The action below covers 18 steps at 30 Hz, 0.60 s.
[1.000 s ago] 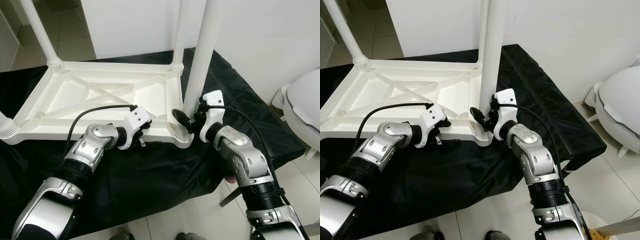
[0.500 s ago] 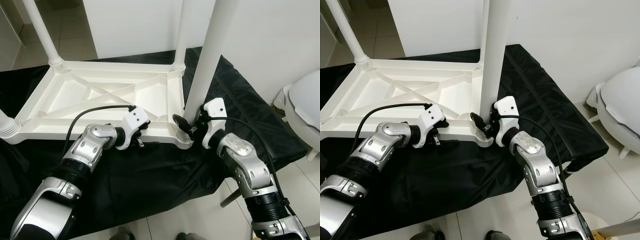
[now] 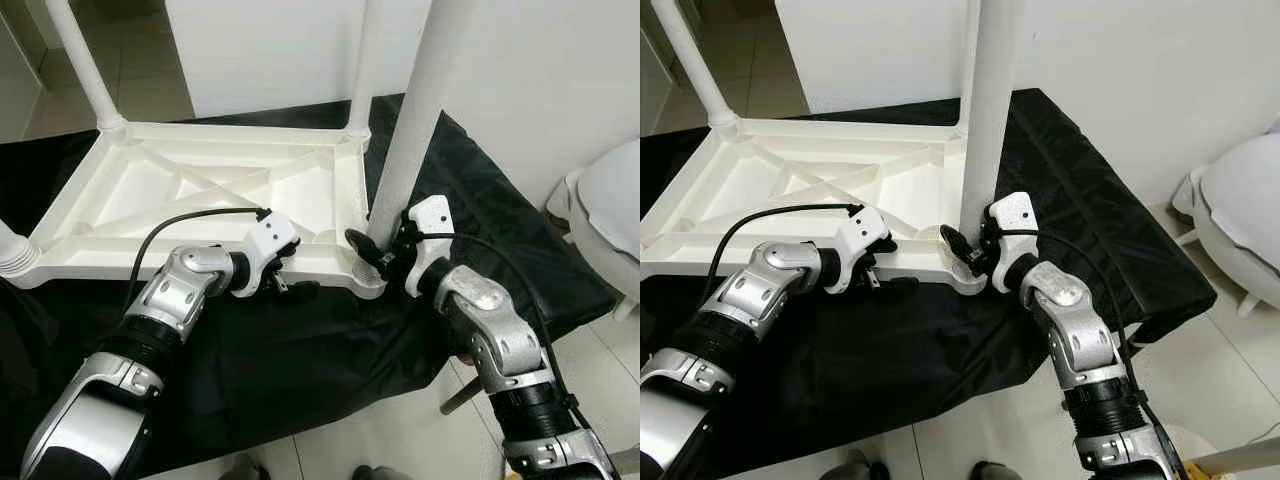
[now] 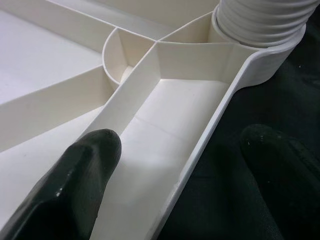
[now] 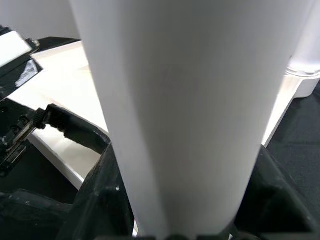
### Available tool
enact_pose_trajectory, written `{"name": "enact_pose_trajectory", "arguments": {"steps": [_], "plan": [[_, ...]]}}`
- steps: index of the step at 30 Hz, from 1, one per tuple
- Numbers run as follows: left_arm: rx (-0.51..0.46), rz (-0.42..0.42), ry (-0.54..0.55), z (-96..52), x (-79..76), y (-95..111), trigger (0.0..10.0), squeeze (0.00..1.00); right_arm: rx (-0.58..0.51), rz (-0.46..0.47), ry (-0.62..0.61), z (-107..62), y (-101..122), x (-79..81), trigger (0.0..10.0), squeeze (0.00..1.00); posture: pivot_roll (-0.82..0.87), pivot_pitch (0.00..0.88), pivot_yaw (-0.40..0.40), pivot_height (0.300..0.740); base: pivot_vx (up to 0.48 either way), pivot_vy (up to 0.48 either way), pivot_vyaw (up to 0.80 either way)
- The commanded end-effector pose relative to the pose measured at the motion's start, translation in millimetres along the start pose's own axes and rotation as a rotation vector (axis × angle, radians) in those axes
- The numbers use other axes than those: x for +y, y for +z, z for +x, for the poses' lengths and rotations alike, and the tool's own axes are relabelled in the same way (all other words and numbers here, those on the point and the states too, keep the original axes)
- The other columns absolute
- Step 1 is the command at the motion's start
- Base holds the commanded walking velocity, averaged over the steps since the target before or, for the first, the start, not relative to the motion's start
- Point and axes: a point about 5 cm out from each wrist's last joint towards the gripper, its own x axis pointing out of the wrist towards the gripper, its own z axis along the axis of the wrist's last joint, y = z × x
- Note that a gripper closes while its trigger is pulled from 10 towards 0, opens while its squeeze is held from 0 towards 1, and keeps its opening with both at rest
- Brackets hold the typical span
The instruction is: Building children table
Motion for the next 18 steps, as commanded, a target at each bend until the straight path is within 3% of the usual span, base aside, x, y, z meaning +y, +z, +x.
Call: {"name": "enact_pose_trajectory", "arguments": {"steps": [1, 10, 18], "plan": [[0.012, 0.005, -0.019, -1.0, 0.6, 1, 10.0, 0.00, 0.083, 0.049, -0.012, -0.7, -18, -0.2, 10.0, 0.00, -0.05, 0.136, 0.054, 0.740, 0.000, 0.000, 0.00], [0.011, 0.008, -0.016, -3.6, 2.3, 3, 10.0, 0.00, 0.152, 0.147, -0.084, 4.9, -32, -7.2, 10.0, 0.00, -0.04, 0.140, 0.052, 0.740, 0.000, 0.000, 0.00], [0.010, 0.011, -0.014, -3.9, 3.2, 4, 10.0, 0.00, 0.168, 0.140, -0.077, 10.1, -37, -4.5, 10.0, 0.00, -0.04, 0.142, 0.051, 0.740, 0.000, 0.000, 0.00]]}}
